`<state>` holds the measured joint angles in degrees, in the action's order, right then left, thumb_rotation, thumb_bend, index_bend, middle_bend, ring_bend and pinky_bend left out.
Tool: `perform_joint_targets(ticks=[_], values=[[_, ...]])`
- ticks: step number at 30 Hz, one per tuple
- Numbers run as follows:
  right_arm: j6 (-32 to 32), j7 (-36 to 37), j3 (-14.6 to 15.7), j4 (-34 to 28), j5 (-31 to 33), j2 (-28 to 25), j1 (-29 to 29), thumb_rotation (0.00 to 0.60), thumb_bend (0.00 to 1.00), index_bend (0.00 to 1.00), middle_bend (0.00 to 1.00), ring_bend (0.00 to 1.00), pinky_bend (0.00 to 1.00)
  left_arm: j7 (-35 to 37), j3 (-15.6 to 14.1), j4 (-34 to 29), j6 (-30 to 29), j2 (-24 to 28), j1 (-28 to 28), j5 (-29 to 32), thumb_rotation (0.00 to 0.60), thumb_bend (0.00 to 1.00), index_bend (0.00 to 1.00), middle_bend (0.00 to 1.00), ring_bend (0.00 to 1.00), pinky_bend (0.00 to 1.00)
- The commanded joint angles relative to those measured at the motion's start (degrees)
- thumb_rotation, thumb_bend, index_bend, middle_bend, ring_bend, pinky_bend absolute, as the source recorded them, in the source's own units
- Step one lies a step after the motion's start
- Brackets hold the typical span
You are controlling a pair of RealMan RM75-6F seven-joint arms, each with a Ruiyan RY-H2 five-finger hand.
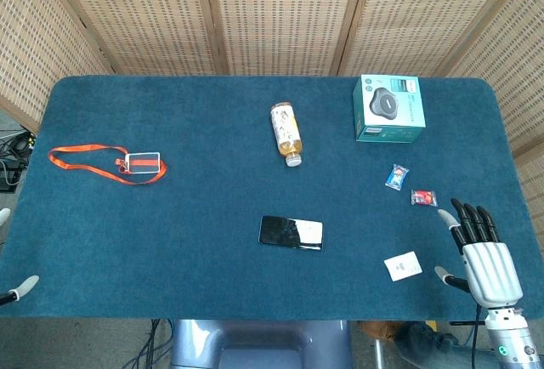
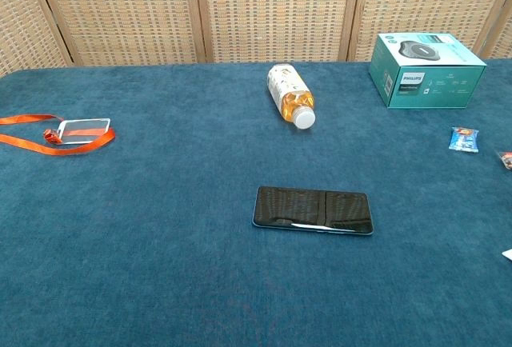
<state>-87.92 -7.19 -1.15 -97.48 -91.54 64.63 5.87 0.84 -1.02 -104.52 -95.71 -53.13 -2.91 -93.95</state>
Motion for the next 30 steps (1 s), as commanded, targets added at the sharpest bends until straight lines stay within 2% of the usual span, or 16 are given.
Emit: perform_joint_targets(ticks=[1,4,7,13,15,17,19,23,30], values=[[0.28,0.21,0.39,-0.34,-0.65,-0.28,-0.03,0.600,0.00,0.00,0.00,0.00,0.00,-0.91,0.03,-0.30,-0.27,-0.23,-0.19,-0.13,0.600,0.00,0.00,0.00,0.00,0.00],[1.59,0.39,0.87,-0.76,-1.18,-0.25,0.40,0.600,0.00,0.00,0.00,0.00,0.00,-2.19,-0.17,-0.38,-0.19,-0.67,-0.25,-0.72,0.600,0.00,0.00,0.00,0.00,0.00],[5.86,0.85,1.13,-2.05,-1.43,-0.44,2.61,0.600,0.00,0.00,0.00,0.00,0.00,-2.96,0.03,-0.35,0.49,-1.12,0.03,-0.25,0.600,0.00,0.00,0.00,0.00,0.00],[18.50,-0.38,-0.80,-6.34,0.75,-1.39,10.48,0.600,0.01,0.00,0.00,0.00,0.00,-4.64,1.03,-0.93,2.61,-1.75,1.03,2.34,0.600,0.00,0.00,0.00,0.00,0.00],[23.67,-3.01,-2.34,-7.46,3.25,-0.85,13.91,0.600,0.06,0.00,0.00,0.00,0.00,-5.21,1.58,-1.06,3.69,-2.03,1.64,3.64,0.600,0.00,0.00,0.00,0.00,0.00],[26.53,-6.17,-3.90,-7.32,5.14,0.69,16.43,0.600,0.11,0.00,0.00,0.00,0.00,-5.18,2.11,-0.81,4.46,-2.33,2.24,4.39,0.600,0.00,0.00,0.00,0.00,0.00],[30.48,-11.25,-5.77,-5.90,7.71,4.48,20.20,0.600,0.19,0.02,0.00,0.00,0.00,-5.18,2.94,-0.11,6.11,-2.89,3.19,6.41,0.600,0.00,0.00,0.00,0.00,0.00],[33.76,-15.09,-7.00,-5.35,11.53,8.05,23.20,0.600,0.34,0.07,0.00,0.00,0.00,-5.46,3.58,0.25,7.21,-3.27,3.87,7.93,0.600,0.00,0.00,0.00,0.00,0.00],[37.30,-21.80,-8.01,-3.01,19.45,15.66,27.78,0.600,0.37,0.12,0.00,0.00,0.00,-5.70,4.31,0.34,8.36,-3.52,4.53,10.01,0.600,0.00,0.00,0.00,0.00,0.00]])
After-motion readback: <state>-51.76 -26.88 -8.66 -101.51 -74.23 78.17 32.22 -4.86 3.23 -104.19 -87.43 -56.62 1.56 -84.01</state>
